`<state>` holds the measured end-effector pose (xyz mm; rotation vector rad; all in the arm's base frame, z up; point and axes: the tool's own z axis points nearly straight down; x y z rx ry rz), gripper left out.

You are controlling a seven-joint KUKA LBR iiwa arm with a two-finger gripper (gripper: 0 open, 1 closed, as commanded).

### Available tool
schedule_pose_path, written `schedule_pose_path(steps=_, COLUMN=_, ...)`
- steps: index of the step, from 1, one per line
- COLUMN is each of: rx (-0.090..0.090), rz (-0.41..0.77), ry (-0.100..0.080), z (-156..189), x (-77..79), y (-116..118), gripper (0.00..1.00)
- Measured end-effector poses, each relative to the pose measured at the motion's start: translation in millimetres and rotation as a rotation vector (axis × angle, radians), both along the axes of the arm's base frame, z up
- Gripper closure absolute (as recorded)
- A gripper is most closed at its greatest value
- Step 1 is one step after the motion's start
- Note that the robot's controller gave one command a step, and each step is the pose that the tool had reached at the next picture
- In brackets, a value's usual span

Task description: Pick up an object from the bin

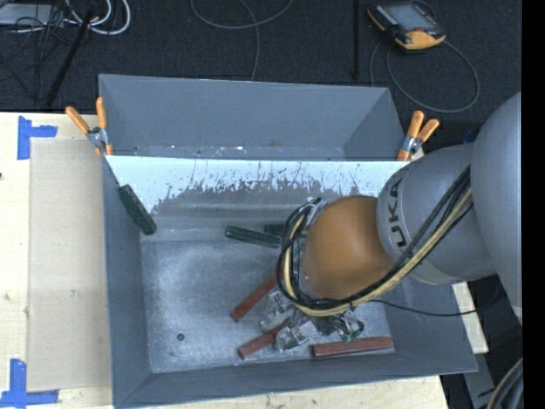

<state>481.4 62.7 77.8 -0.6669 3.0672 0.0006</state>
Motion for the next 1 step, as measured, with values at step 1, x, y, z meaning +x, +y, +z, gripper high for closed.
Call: schedule_pose_path(steps=1, rx=0.0, rz=0.005, ry=0.003, z=138.1, x=16.3, y=-4.5, gripper=1.0)
